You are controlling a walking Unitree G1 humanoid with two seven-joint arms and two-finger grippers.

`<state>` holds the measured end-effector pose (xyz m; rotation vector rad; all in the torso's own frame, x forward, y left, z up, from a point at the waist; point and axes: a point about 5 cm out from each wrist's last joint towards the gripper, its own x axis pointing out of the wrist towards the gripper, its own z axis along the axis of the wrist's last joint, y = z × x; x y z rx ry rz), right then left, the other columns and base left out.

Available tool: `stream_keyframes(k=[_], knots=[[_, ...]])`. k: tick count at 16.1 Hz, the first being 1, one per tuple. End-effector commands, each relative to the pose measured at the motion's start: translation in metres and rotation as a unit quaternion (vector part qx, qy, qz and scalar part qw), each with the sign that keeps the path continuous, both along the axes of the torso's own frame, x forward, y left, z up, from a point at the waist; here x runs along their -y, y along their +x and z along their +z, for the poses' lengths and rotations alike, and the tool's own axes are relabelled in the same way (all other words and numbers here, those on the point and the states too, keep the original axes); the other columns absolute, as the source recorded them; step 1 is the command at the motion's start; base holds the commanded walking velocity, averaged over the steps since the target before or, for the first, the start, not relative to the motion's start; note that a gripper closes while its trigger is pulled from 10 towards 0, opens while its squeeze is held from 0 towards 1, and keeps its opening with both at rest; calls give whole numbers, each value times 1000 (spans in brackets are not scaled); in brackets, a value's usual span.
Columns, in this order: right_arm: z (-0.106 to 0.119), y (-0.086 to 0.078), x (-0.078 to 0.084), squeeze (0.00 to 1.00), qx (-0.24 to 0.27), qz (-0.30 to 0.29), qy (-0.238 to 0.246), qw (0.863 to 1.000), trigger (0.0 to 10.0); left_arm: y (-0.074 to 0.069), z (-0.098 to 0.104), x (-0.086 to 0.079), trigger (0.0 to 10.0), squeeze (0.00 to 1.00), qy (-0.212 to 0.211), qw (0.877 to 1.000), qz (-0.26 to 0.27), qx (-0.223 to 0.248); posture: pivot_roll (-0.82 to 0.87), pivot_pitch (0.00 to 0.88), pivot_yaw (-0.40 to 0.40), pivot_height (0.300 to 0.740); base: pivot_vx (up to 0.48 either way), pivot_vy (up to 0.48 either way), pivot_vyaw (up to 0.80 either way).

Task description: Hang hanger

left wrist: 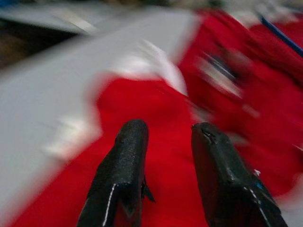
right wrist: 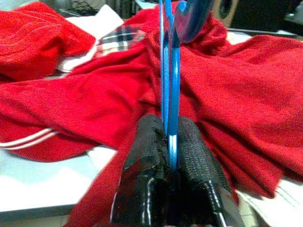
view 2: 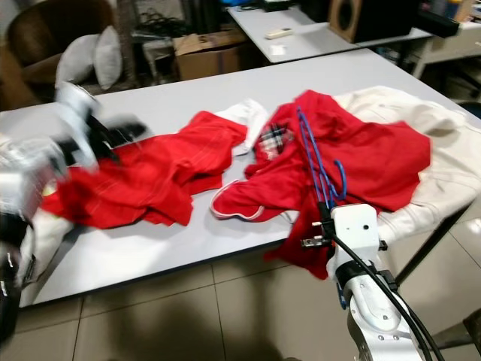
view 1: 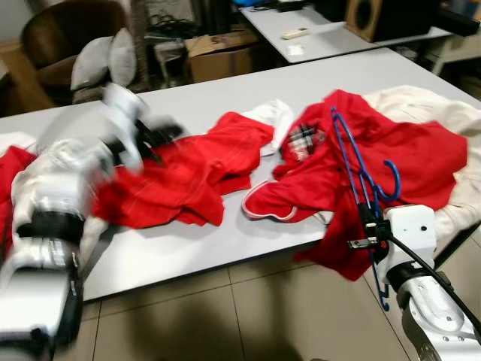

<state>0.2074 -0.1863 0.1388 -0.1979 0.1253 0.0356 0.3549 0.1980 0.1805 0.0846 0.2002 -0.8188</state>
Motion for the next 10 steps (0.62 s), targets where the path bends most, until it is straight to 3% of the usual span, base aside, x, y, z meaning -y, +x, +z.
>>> stream_keyframes(k=[1, 3, 7, 10], knots=[[1, 2, -3, 0, 5, 9, 2, 1000, 10000, -9, -16, 8, 10000, 0, 29, 999, -23, -38, -172, 0, 139, 740, 0, 0, 0], [0, 1, -6, 0, 1, 21, -1, 1000, 10000, -21, -41, 16, 10000, 0, 78, 994, -23, -70, -175, 0, 134, 740, 0, 0, 0], [0, 1, -4, 0, -1, 25, -3, 1000, 10000, -43, -45, 20, 10000, 0, 64, 994, 14, -85, -162, 0, 106, 740, 0, 0, 0], [1, 3, -6, 0, -1, 33, -3, 999, 10000, -45, -52, 20, 10000, 0, 103, 992, 51, -44, -155, 0, 98, 740, 0, 0, 0]])
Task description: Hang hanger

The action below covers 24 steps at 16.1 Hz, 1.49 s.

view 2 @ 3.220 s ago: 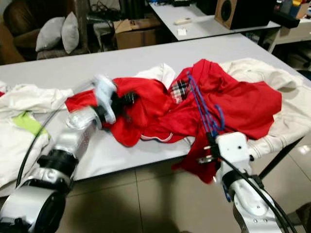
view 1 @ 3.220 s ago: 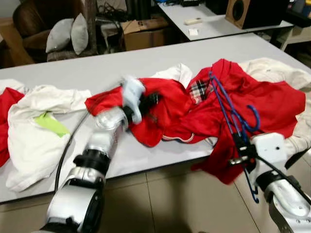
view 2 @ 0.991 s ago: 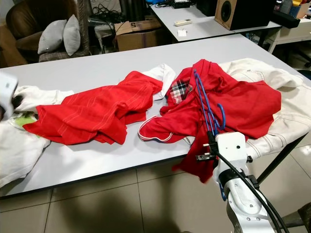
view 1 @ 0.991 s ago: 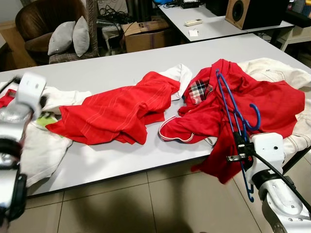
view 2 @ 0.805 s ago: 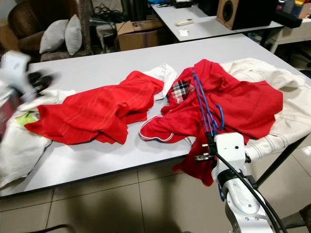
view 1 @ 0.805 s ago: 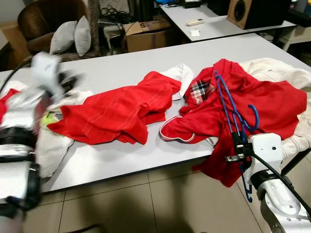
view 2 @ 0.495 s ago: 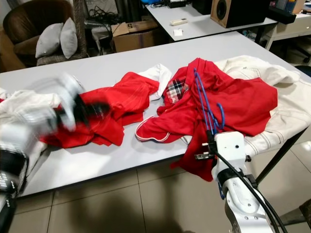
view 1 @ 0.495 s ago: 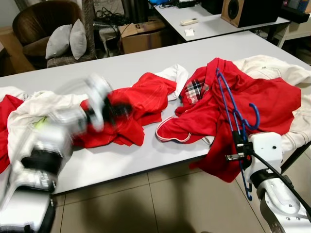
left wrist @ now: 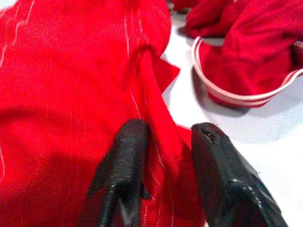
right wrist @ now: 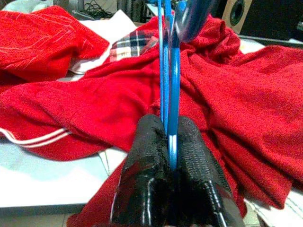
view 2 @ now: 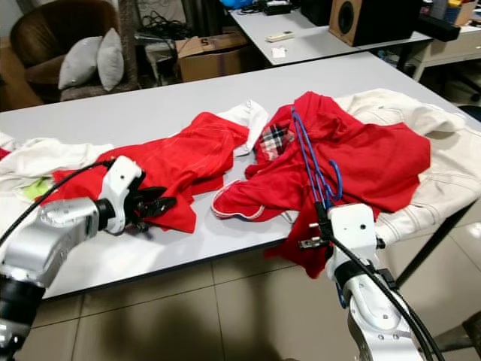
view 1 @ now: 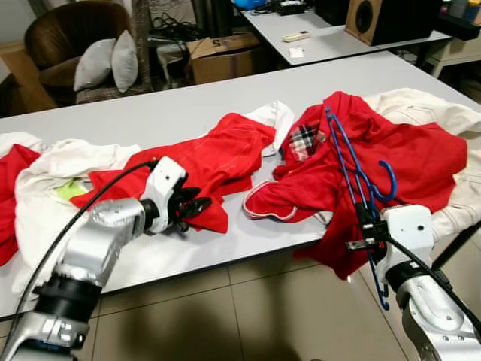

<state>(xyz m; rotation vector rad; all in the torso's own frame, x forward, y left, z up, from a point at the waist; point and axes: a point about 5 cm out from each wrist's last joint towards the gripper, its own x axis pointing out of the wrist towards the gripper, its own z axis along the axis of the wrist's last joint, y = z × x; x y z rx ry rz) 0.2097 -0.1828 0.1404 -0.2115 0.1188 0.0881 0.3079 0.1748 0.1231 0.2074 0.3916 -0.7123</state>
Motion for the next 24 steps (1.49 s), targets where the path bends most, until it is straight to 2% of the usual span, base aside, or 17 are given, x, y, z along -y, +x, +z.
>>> stream_keyframes(k=[1, 2, 3, 4, 5, 8, 13, 16, 17, 18, 19, 20, 22, 23, 24], knots=[[0, 2, -2, 0, -2, 9, 2, 1000, 10000, -3, 0, -1, 10000, 1000, 18, 1000, 9, 6, -143, 0, 89, 740, 0, 0, 0], [0, 3, -2, 0, -2, 11, 2, 1000, 10000, -9, -4, 1, 7020, 1000, 35, 999, 4, -2, -139, 0, 87, 740, 0, 0, 0], [-1, 4, -3, 0, -2, 12, 2, 1000, 10000, -10, -5, 2, 0, 1000, 39, 999, 9, -3, -138, 0, 87, 740, 0, 0, 0], [-1, 5, -4, 0, -2, 13, 3, 1000, 10000, -10, -5, 2, 0, 51, 41, 999, 13, 0, -137, 0, 87, 740, 0, 0, 0], [-1, 5, -5, 0, -2, 14, 4, 1000, 10000, -8, -5, 1, 0, 0, 41, 999, 23, 4, -137, 0, 89, 740, 0, 0, 0], [-1, 5, -5, 0, -1, 13, 6, 1000, 10000, -4, 0, 1, 0, 0, 20, 999, 42, 16, -137, 0, 94, 740, 0, 0, 0], [-2, 5, -4, 0, 0, 9, 7, 1000, 10000, -3, 12, 7, 0, 0, -65, 997, 47, 11, -139, 0, 97, 740, 0, 0, 0], [-2, 7, -3, 0, 1, 7, 6, 1000, 10000, -2, 14, 5, 0, 0, -79, 995, 52, 7, -141, 0, 97, 740, 0, 0, 0], [-1, 8, -3, 0, 2, 7, 6, 1000, 10000, 2, 24, 5, 0, 0, -119, 991, 56, 6, -141, 0, 99, 740, 0, 0, 0], [-1, 8, -3, 0, 3, 7, 6, 1000, 10000, 3, 27, 6, 0, 0, -128, 990, 55, 6, -141, 0, 99, 740, 0, 0, 0], [-1, 8, -3, 0, 4, 6, 6, 1000, 10000, 8, 39, 10, 0, 0, -174, 983, 51, 7, -144, 0, 101, 740, 0, 0, 0], [-1, 8, -3, 0, 4, 6, 6, 1000, 10000, 13, 63, 17, 0, 0, -287, 957, 42, -1, -145, 0, 100, 740, 0, 0, 0], [-1, 8, -3, 0, 5, 6, 6, 1000, 10000, 17, 92, 24, 0, 0, -409, 912, 9, -12, -141, 0, 98, 740, 0, 0, 0], [-1, 9, -3, 0, 5, 6, 6, 1000, 10000, 30, 122, 18, 0, 0, -503, 864, 9, -13, -137, 0, 96, 740, 0, 0, 0], [-1, 10, -4, 0, 6, 7, 6, 1000, 10000, 42, 130, 7, 0, 0, -543, 838, 44, -25, -136, 0, 97, 740, 0, 0, 0]])
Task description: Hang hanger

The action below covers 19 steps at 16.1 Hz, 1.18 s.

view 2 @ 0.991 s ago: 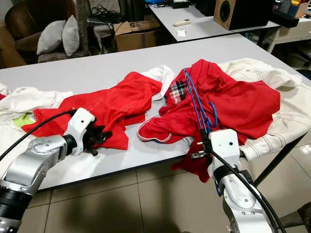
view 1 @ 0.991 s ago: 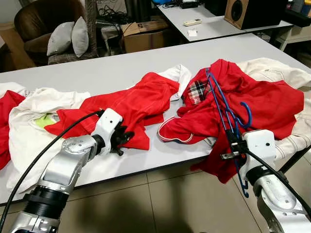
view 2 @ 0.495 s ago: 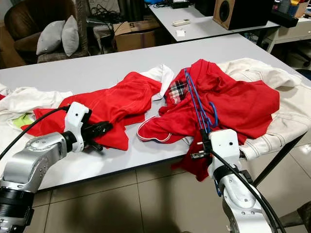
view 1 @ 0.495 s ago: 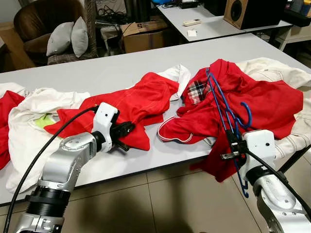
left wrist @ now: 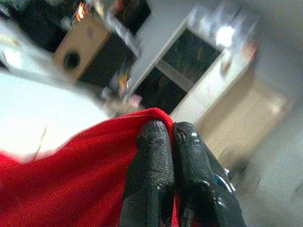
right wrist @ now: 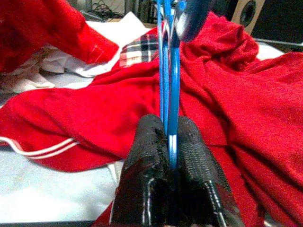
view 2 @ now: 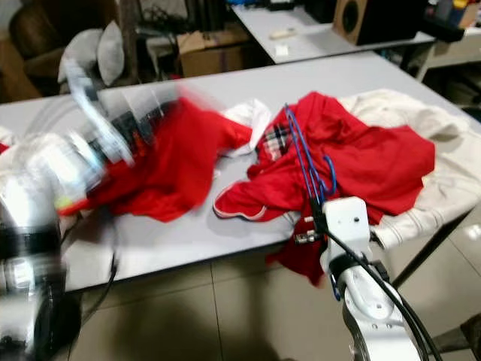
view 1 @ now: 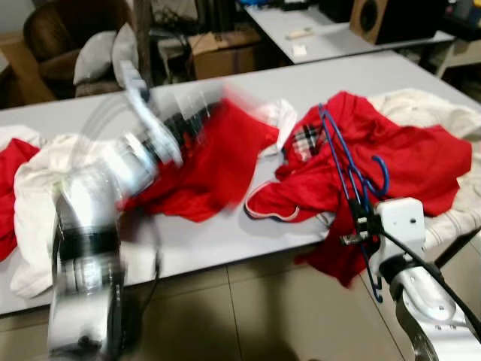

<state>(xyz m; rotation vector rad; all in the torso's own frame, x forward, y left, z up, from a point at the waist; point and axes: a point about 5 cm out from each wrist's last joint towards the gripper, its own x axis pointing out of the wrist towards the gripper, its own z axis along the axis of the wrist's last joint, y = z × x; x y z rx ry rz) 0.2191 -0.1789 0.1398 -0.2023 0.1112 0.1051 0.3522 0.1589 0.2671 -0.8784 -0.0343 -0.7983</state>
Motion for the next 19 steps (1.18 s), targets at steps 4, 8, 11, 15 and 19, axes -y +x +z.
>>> stream_keyframes(k=[4, 8, 11, 15, 19], knots=[[0, 3, -2, 0, 7, -2, 4, 1000, 10000, 24, -46, -53, 0, 0, -10, 976, 129, -177, -138, 0, 108, 740, 0, 0, 0], [-1, 2, -3, 0, 9, -3, 5, 1000, 10000, 19, -112, -86, 2353, 0, 67, 912, 254, -316, -144, 0, 111, 740, 0, 0, 0], [-1, 3, -2, 0, 10, -3, 4, 1000, 10000, 19, -118, -97, 10000, 541, 122, 890, 289, -331, -143, 0, 109, 740, 0, 0, 0], [-1, 4, -4, 0, 11, -1, 6, 1000, 10000, 20, -109, -120, 10000, 1000, 172, 862, 355, -316, -137, 0, 109, 740, 0, 0, 0], [-2, 1, -3, 0, 9, -6, 6, 1000, 10000, 29, -72, -113, 10000, 1000, 266, 894, 300, -198, -138, 0, 113, 740, 0, 0, 0]])
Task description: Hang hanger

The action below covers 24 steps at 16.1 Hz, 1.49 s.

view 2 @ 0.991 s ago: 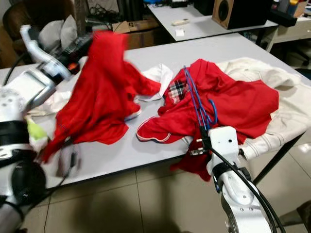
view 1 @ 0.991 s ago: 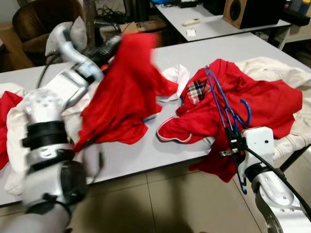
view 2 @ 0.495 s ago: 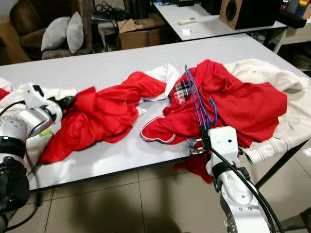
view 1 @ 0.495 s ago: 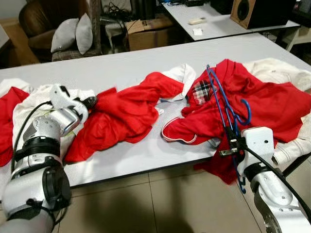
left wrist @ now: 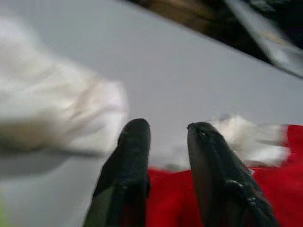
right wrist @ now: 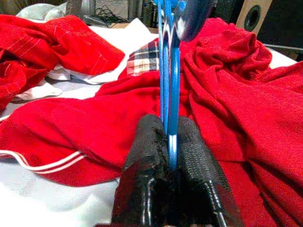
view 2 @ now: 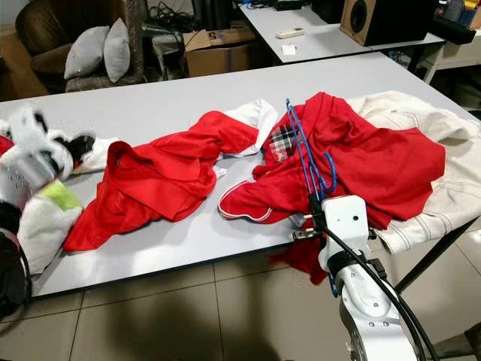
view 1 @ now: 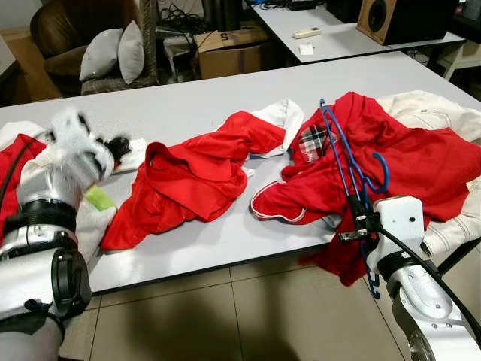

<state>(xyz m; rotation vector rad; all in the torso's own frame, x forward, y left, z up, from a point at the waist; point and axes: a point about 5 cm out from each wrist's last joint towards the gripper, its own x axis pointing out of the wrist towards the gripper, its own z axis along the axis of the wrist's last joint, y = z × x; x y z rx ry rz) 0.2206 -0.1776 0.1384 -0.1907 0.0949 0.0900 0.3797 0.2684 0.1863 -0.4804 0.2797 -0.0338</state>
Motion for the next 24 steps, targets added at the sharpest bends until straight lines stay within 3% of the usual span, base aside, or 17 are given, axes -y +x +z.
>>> stream_keyframes(k=[1, 3, 4, 5, 6, 8, 9, 10, 12, 14, 15, 19, 23, 24], knots=[[-1, -1, -1, 0, 0, 0, 0, 1000, 10000, 4, 30, 10, 10000, 1000, -11, 997, -60, 46, -137, 0, 114, 740, 0, 0, 0], [-1, 0, -1, 0, 0, 0, 0, 1000, 10000, 2, 45, 27, 10000, 1000, -12, 986, -149, 73, -135, 0, 116, 740, 0, 0, 0], [-1, 0, -1, 0, 0, -1, 1, 1000, 10000, 0, 46, 31, 10000, 1000, -13, 984, -164, 74, -135, 0, 116, 740, 0, 0, 0], [-1, 0, -1, 0, 1, -1, 1, 1000, 10000, -4, 44, 43, 10000, 1000, 7, 974, -216, 71, -131, 0, 117, 740, 0, 0, 0], [-1, 0, -2, 0, 1, -1, 2, 1000, 10000, -6, 38, 50, 10000, 1000, 21, 969, -239, 62, -131, 0, 117, 740, 0, 0, 0], [-1, 0, -3, 0, 1, -1, 3, 1000, 10000, -17, 4, 60, 10000, 980, 99, 953, -286, -9, -131, 0, 120, 740, 0, 0, 0], [-1, 0, -3, 0, 1, -1, 3, 1000, 10000, -21, -3, 61, 10000, 67, 130, 945, -298, -26, -131, 0, 120, 740, 0, 0, 0], [-2, 0, -2, 0, 1, -2, 3, 1000, 10000, -27, -9, 64, 10000, 0, 158, 933, -321, -38, -133, 0, 122, 740, 0, 0, 0], [-2, 0, -2, 0, 0, -3, 3, 1000, 10000, -36, -12, 67, 10000, 0, 196, 908, -369, -40, -131, 0, 119, 740, 0, 0, 0], [-2, 1, -3, 0, 0, -1, 4, 1000, 10000, -32, -24, 60, 10000, 0, 286, 892, -343, -71, -128, 0, 116, 740, 0, 0, 0], [-2, 1, -3, 0, 1, 0, 4, 1000, 10000, -25, -28, 53, 10000, 0, 328, 892, -299, -82, -130, 0, 117, 740, 0, 0, 0], [-1, 1, -3, 0, 2, -2, 4, 1000, 10000, -8, -15, 38, 10000, 0, 363, 917, -155, -56, -137, 0, 126, 740, 0, 0, 0], [-1, 1, -2, 0, 2, -6, 4, 1000, 10000, 5, 16, 13, 10000, 0, 429, 903, -19, 4, -140, 0, 129, 740, 0, 0, 0], [-1, 1, -2, 0, 3, -6, 4, 1000, 10000, 6, 20, 11, 10000, 0, 449, 893, -10, 19, -140, 0, 129, 740, 0, 0, 0]])
